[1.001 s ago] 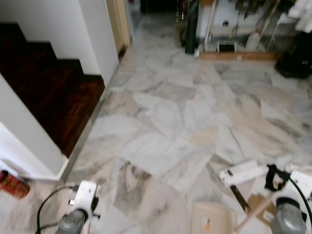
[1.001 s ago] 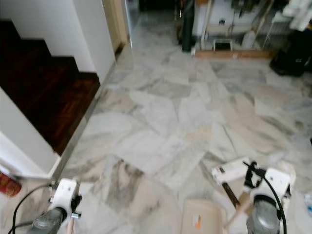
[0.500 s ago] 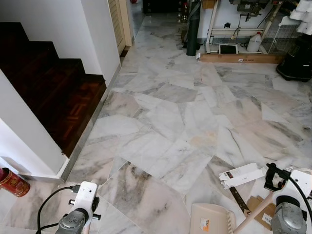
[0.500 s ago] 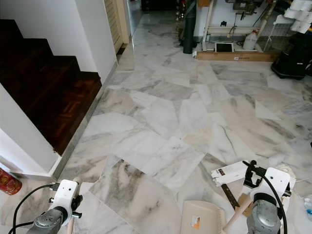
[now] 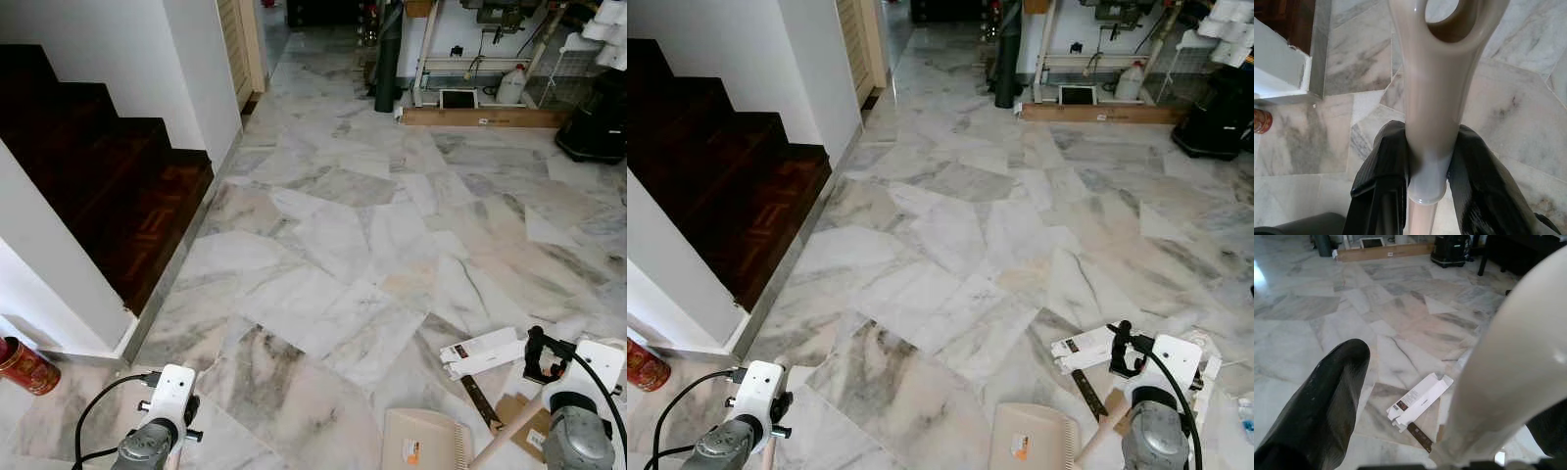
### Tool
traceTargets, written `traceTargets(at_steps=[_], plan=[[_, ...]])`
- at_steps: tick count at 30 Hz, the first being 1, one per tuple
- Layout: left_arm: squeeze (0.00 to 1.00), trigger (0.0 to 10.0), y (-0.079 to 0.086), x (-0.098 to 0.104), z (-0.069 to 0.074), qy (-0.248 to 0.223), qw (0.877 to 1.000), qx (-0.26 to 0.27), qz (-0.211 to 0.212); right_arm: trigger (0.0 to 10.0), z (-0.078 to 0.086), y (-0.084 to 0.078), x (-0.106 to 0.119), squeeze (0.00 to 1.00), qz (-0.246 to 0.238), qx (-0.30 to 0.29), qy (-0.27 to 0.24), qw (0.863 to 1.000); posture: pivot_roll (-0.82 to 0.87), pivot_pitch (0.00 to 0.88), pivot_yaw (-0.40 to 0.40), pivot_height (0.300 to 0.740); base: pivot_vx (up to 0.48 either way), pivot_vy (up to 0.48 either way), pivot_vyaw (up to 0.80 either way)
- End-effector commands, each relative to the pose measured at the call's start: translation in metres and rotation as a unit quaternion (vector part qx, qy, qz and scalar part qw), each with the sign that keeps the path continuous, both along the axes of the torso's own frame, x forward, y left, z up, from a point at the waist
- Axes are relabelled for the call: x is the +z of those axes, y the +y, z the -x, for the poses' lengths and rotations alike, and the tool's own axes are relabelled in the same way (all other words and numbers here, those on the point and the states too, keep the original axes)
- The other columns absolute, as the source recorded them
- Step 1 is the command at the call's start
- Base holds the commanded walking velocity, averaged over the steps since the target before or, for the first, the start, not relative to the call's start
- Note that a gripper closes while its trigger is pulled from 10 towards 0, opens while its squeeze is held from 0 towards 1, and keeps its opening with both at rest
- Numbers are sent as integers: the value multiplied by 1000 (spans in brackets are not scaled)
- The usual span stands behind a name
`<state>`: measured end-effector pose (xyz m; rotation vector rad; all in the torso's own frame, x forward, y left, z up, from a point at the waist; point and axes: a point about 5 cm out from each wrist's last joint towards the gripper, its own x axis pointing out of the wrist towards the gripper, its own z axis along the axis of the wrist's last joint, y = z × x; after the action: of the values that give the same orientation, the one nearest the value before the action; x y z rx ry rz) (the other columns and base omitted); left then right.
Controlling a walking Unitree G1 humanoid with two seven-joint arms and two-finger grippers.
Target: Sweep floor
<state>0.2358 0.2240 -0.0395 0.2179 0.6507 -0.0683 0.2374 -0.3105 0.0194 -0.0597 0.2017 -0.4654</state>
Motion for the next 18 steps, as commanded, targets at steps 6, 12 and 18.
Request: traceTargets(at_steps=[6,12,18], plan=[[0,10000,4,-2,3,6,1000,9,2,0,3,2,-8,0,4,19,36,999,-19,0,53,740,0,0,0],[0,10000,4,-2,3,6,1000,9,2,0,3,4,-9,0,5,24,41,999,-19,0,53,740,0,0,0],[0,10000,4,-2,4,8,1000,8,2,0,2,6,-10,0,6,30,43,999,-20,0,53,740,0,0,0]])
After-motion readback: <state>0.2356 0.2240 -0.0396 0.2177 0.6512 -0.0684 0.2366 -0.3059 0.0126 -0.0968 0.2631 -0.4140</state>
